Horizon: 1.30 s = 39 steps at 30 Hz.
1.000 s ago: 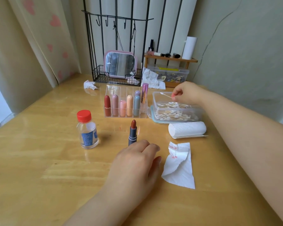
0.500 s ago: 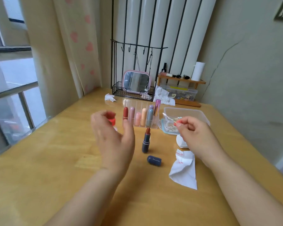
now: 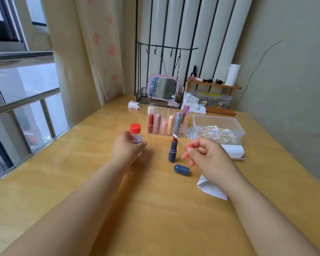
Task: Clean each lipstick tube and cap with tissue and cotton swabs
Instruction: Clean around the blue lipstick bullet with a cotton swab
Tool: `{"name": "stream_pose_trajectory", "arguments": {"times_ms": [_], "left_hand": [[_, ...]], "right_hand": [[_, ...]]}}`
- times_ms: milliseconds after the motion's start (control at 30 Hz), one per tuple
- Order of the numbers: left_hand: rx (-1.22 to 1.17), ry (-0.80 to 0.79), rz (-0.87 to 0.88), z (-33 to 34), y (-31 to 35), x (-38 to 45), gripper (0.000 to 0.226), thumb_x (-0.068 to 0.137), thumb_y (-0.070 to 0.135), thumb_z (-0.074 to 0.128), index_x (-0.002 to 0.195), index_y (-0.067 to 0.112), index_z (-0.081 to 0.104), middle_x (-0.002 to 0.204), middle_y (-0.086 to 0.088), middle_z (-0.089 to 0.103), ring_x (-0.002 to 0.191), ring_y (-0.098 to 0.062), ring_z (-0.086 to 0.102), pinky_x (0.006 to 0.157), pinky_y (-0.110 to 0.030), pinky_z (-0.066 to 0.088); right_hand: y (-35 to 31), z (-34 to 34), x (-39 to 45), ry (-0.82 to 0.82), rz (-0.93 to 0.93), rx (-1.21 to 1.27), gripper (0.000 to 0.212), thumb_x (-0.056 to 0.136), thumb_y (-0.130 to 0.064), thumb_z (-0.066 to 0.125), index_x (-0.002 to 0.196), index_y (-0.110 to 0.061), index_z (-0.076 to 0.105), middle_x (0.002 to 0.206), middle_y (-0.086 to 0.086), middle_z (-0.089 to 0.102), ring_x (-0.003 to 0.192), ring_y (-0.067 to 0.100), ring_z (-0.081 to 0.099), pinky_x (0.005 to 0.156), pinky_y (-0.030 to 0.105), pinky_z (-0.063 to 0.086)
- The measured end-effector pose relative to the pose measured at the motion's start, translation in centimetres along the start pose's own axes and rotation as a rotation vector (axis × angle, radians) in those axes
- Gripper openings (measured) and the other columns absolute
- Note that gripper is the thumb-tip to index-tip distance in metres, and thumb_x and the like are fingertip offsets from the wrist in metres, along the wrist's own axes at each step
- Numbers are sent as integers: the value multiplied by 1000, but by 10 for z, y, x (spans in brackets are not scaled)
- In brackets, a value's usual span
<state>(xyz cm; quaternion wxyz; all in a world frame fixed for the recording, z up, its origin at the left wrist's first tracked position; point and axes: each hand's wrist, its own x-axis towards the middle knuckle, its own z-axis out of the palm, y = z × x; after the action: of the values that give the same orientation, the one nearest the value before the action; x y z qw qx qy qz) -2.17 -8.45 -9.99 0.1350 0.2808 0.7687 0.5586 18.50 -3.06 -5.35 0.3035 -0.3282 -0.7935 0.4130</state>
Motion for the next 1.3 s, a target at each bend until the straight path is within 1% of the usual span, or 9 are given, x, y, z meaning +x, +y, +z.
{"name": "stream_pose_trajectory", "arguments": {"times_ms": [233, 333, 400, 567, 733, 900, 1033, 1167, 1300], "left_hand": [[-34, -191, 291, -18, 19, -46, 45, 73, 26, 80, 111, 29, 57, 103, 4, 60, 89, -11, 56, 73, -20, 39], [87, -281, 412, -17, 26, -76, 45, 75, 33, 76, 113, 34, 52, 97, 8, 60, 87, 0, 56, 70, -8, 41], [120, -280, 461, -9, 26, -91, 46, 75, 33, 76, 112, 30, 48, 92, 9, 61, 84, -1, 57, 70, -8, 42], [154, -326, 559, 9, 18, -109, 39, 71, 50, 67, 101, 29, 54, 93, 12, 67, 89, 1, 61, 75, -16, 47], [-100, -482, 459, 8, 23, -121, 23, 77, 41, 72, 95, 34, 60, 83, 26, 67, 74, 9, 60, 66, -6, 41], [-356, -766, 235, 1, 20, -120, 47, 71, 49, 65, 91, 6, 66, 68, -6, 55, 52, -13, 46, 47, -16, 37], [-494, -979, 145, -10, 17, -115, 47, 69, 49, 70, 90, 6, 66, 68, -11, 56, 49, -17, 48, 46, -16, 35], [-387, -761, 198, -10, 18, -114, 35, 62, 47, 70, 84, 19, 69, 67, -3, 56, 52, -12, 44, 45, -17, 35], [-326, -607, 267, -10, 17, -114, 38, 62, 53, 68, 88, 26, 70, 66, 8, 59, 58, -7, 46, 50, -17, 37]], "right_hand": [[4, 3, -3, -84, 8, 31, 23, 98, -13, 36, 86, -31, 42, 66, -7, 46, 57, 14, 37, 62, 35, 33], [-3, -4, -6, -76, 4, 49, 8, 97, -31, 45, 89, -31, 45, 55, -17, 50, 50, 3, 42, 61, 28, 35], [-9, -8, -11, -61, 2, -22, 22, 88, -49, 53, 95, -28, 52, 59, -23, 60, 56, -5, 54, 57, 19, 38], [4, -5, -19, 86, -84, -308, 52, 79, -63, 54, 61, -14, 47, 49, -6, 38, 51, 9, 34, 53, 28, 30], [13, -9, -26, 70, -149, -71, 50, 85, -62, 50, 56, -22, 52, 53, -9, 49, 55, 5, 44, 56, 22, 35], [16, -8, -31, 42, -218, -45, 38, 83, -49, 48, 57, -20, 46, 54, -10, 40, 55, 4, 36, 53, 23, 30], [11, -11, -34, -86, -352, -17, 35, 86, -44, 47, 65, -16, 50, 57, 0, 48, 56, 11, 41, 56, 32, 40], [5, -12, -33, -197, -243, 86, 25, 76, -35, 48, 92, -20, 59, 80, 9, 58, 73, 15, 52, 72, 27, 44], [2, -9, -27, -56, -148, -159, 47, 80, -64, 53, 65, -20, 49, 54, -6, 45, 56, 10, 40, 57, 29, 35]]}}
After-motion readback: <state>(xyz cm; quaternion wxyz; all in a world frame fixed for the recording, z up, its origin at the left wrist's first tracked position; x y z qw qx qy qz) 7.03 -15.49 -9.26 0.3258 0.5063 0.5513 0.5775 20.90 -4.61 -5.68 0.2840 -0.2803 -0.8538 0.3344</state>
